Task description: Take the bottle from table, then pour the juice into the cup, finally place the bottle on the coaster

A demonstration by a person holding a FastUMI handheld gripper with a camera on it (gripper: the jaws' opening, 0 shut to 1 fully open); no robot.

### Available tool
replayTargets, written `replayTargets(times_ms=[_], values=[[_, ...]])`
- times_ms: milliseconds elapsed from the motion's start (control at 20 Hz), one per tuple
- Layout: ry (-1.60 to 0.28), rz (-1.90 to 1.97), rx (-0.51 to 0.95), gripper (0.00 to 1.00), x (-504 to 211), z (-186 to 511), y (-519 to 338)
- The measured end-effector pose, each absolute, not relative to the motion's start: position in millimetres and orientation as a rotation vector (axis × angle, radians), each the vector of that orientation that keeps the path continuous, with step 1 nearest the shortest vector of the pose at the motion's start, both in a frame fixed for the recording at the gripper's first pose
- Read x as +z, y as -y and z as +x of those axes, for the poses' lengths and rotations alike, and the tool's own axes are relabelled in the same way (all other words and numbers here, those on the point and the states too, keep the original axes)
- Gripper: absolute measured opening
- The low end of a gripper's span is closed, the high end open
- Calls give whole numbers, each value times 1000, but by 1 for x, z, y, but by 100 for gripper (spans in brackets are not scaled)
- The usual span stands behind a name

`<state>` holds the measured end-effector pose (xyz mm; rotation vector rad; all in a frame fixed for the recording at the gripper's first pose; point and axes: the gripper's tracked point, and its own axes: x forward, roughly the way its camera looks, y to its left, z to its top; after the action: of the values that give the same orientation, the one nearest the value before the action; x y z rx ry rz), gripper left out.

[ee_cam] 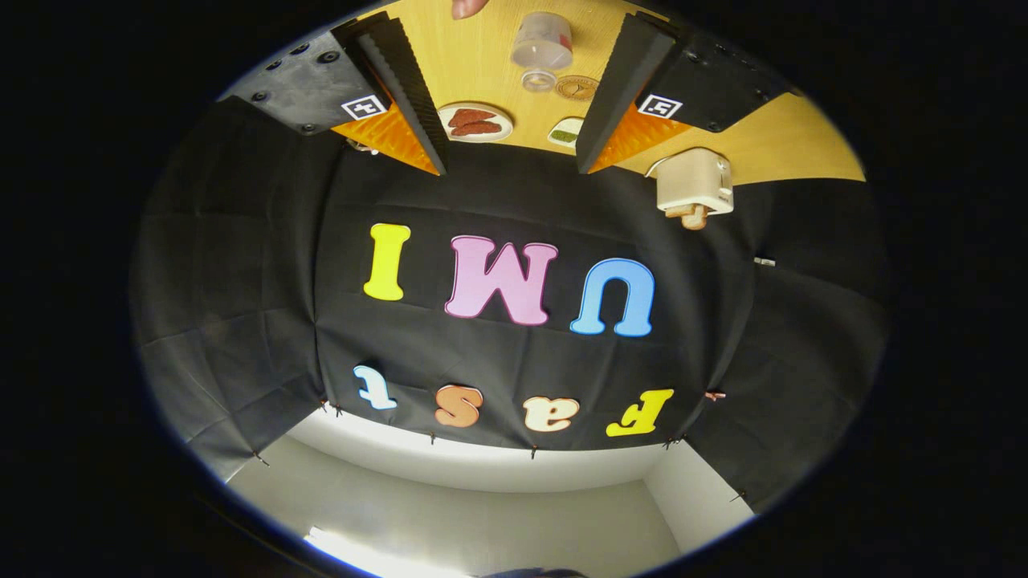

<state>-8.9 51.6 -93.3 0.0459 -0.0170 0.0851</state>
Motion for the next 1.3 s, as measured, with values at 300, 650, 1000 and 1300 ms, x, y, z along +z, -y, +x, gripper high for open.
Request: replayTargets(times_ms=[300, 650, 1000, 1300], values=[[-63, 77, 89, 97, -171, -9, -68], [-164, 100, 54, 97, -244, -7, -78], [-184, 107, 15, 97, -271, 2, -76], [-252, 136, -28, 76, -276, 8, -69]])
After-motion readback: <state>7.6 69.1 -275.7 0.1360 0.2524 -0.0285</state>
